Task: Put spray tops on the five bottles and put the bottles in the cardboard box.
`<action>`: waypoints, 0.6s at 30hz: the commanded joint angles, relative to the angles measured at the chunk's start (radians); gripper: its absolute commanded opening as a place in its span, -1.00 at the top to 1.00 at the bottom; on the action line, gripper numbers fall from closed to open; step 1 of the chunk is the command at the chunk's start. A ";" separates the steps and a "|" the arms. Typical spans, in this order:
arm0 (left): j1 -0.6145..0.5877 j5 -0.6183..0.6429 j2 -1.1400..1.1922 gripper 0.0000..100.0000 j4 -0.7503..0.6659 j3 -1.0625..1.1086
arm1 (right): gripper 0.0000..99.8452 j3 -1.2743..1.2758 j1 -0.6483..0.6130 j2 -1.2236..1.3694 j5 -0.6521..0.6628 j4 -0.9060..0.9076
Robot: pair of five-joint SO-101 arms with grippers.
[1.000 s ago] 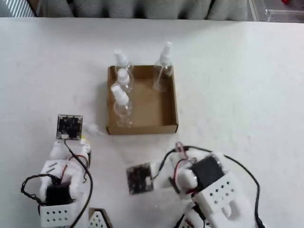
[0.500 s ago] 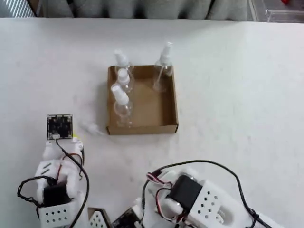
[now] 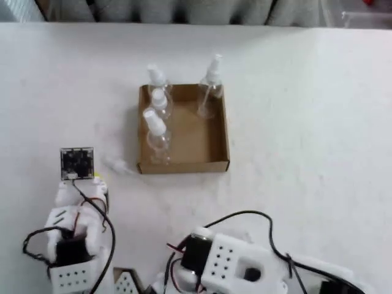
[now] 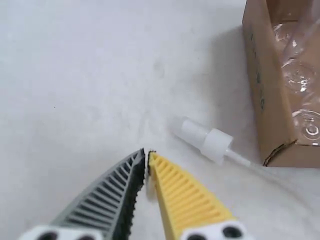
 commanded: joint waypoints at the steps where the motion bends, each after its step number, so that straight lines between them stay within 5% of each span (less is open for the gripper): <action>1: -0.008 -0.005 -0.010 0.95 -0.032 -0.002 | 0.35 0.048 0.073 0.001 -0.012 -0.039; 7: -0.008 -0.005 -0.010 0.95 -0.031 -0.002 | 0.42 0.149 0.185 0.001 -0.018 -0.199; 14: -0.008 -0.005 -0.010 0.95 -0.028 -0.002 | 0.98 0.149 0.358 0.001 -0.020 -0.297; 18: -0.008 -0.005 -0.010 0.95 -0.028 -0.002 | 0.93 0.149 0.501 -0.001 -0.020 -0.323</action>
